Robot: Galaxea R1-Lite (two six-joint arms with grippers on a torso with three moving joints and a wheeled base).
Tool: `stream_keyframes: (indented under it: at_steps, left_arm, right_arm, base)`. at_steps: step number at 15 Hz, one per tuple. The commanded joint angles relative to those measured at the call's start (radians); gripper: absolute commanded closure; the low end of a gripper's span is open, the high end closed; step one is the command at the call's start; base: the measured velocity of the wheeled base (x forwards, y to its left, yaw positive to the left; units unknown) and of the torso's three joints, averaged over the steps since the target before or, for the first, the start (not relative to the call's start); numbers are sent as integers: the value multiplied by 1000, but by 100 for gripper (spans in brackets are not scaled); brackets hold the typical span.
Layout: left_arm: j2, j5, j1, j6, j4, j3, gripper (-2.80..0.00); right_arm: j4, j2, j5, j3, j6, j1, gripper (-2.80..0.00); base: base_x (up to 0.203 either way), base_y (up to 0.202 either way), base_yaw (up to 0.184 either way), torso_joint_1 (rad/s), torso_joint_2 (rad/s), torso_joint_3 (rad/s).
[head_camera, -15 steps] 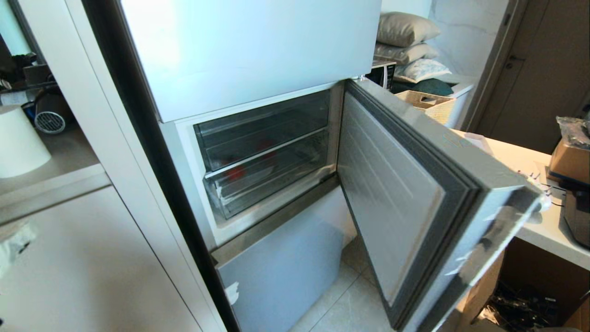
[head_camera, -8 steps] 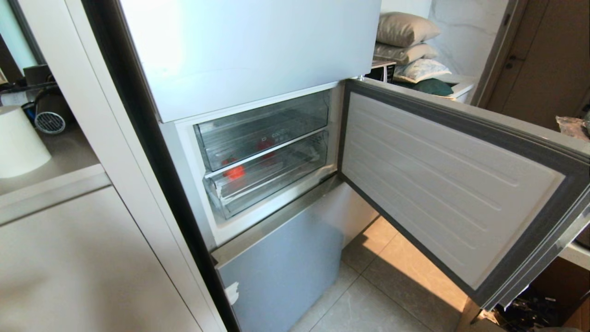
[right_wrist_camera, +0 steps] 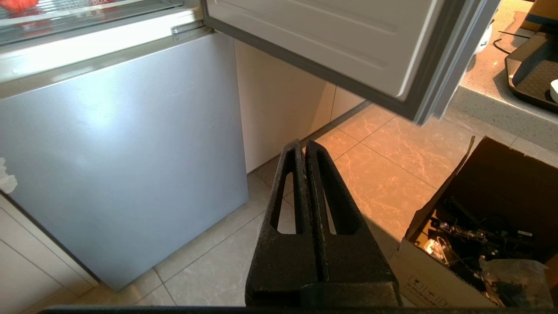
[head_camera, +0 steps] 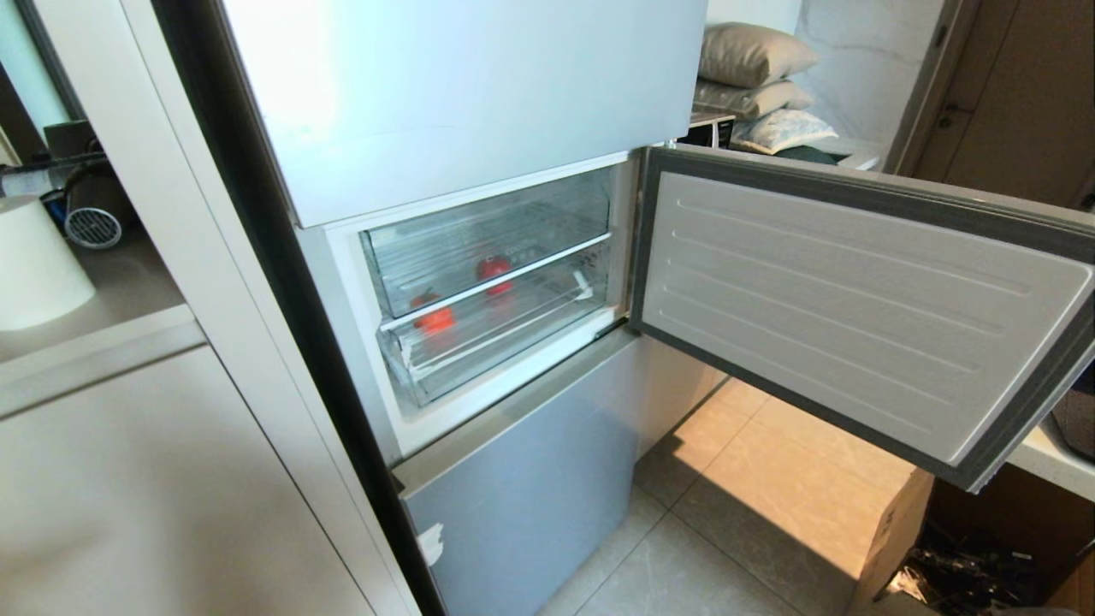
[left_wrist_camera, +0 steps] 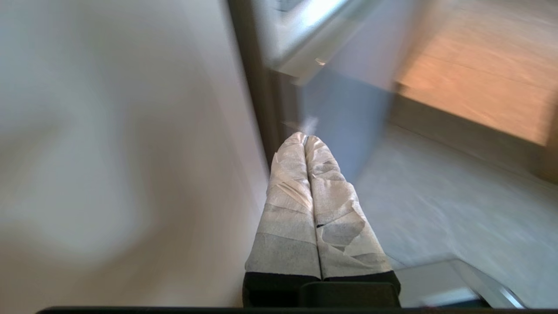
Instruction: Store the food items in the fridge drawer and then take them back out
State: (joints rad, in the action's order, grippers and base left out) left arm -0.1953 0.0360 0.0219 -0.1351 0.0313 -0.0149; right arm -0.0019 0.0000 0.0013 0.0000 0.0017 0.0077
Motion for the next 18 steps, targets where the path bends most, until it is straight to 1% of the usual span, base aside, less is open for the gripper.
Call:
stream_keyframes:
  at_steps: [1,2,3,5,6,17,18]
  left_arm:
    - [161,-6,-16,-19,-15,7,0]
    - [195,0,-18,-32,-21,10,0]
    - [199,2,-20,-20,-30,13,0]
    - [193,-28,-21,121,-32,15,0]
    - [192,-39,-20,140,-31,15,0]
    - [192,-39,-20,140,-31,15,0]
    - [192,-39,-20,140,-31,15,0]
  right_arm:
    - [0,2,-1,0,-3,0,0]
    - [0,2,-1,0,-5,0,0]
    - [0,2,-1,0,-5,0,0]
    - [0,2,-1,0,-5,0,0]
    - [0,2,-1,0,-3,0,0]
    - [0,2,-1,0,-3,0,0]
    - [0,2,-1,0,-3,0,0]
  base:
    - [0,0,0,0,0,0]
    - [0,0,0,0,0,0]
    - [0,0,0,0,0,0]
    - [0,0,0,0,0,0]
    - [0,0,0,0,0,0]
    - [0,0,0,0,0,0]
    - [-7,0,120,10,5,2]
